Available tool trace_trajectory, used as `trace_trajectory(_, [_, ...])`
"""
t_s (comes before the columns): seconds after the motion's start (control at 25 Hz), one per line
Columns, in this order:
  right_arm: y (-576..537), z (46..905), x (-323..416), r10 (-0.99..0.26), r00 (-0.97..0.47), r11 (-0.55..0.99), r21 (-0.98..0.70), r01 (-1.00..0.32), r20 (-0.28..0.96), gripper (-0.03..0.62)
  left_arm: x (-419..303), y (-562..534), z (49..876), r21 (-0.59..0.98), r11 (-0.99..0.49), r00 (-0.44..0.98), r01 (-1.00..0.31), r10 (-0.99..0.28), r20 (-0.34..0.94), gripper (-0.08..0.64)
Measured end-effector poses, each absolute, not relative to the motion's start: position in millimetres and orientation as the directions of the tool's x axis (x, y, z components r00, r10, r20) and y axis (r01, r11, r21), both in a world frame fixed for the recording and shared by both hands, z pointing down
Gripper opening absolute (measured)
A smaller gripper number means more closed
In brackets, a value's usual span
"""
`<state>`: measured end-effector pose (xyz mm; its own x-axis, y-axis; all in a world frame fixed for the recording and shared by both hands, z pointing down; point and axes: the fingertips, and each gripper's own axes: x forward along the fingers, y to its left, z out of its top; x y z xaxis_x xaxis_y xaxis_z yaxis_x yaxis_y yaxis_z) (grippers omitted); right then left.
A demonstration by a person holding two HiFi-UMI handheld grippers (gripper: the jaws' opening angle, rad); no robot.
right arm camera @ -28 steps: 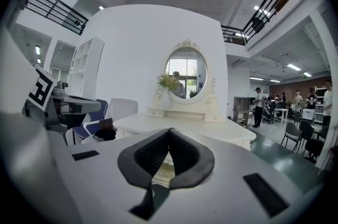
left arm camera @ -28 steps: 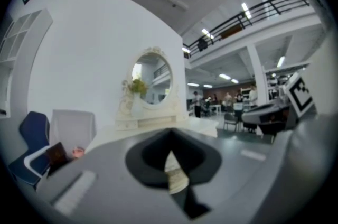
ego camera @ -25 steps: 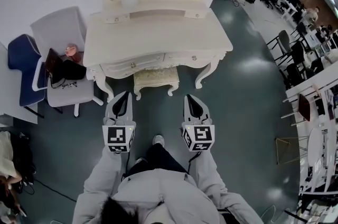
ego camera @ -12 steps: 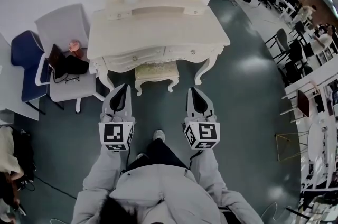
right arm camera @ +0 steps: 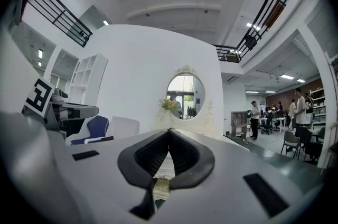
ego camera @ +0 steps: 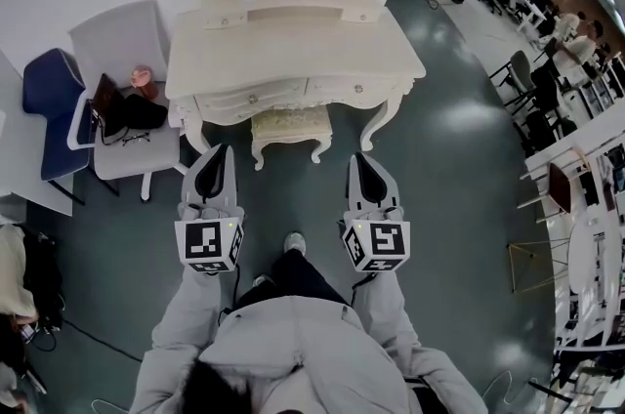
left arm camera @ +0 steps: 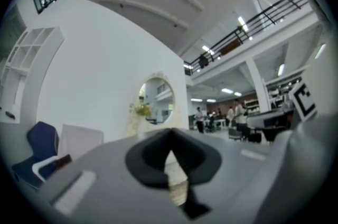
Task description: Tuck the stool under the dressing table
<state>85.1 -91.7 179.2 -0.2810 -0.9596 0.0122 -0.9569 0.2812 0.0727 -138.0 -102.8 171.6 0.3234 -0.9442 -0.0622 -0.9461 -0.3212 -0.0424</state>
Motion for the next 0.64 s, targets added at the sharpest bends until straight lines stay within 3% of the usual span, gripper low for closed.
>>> trace_trajectory(0.64, [-81,170,76,-0.964,-0.265,0.264,0.075,-0.962,-0.001,0.002,-149,-93,159,-0.031,-0.325,0.326,-0.945,-0.94,-0.101,0.009])
